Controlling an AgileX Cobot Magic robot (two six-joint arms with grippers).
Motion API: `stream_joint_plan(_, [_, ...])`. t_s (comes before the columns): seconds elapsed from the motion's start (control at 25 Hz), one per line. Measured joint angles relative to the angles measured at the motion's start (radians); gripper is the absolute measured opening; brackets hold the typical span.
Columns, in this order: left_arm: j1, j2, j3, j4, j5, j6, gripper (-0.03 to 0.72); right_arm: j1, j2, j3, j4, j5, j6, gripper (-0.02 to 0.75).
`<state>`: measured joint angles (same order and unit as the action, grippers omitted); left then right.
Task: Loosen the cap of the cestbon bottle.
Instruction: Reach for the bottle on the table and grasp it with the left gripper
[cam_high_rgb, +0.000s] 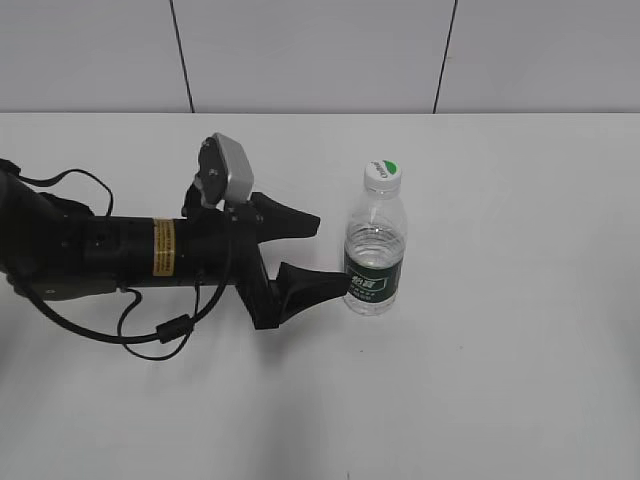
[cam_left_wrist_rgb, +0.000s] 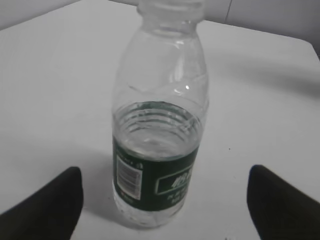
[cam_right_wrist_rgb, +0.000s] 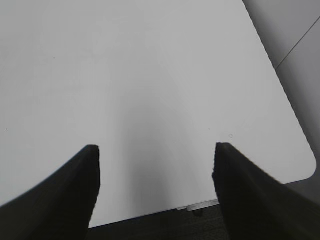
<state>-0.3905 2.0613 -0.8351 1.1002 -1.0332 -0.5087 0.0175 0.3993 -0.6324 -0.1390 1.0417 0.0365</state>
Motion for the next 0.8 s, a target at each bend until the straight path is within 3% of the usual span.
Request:
stream_joint_plan(0.36, [-0.035,0.084,-0.152,0.103,-0.004,-0.063,0.594,0.0,0.0,0.0,0.0,-0.001,0.024,0.545])
stream_joint_plan(0.8, [-0.086,0.229,-0.347,0.12,-0.023,-0.122,0.594,0.0,0.0,0.0,0.0,-0.001,0.044,0.545])
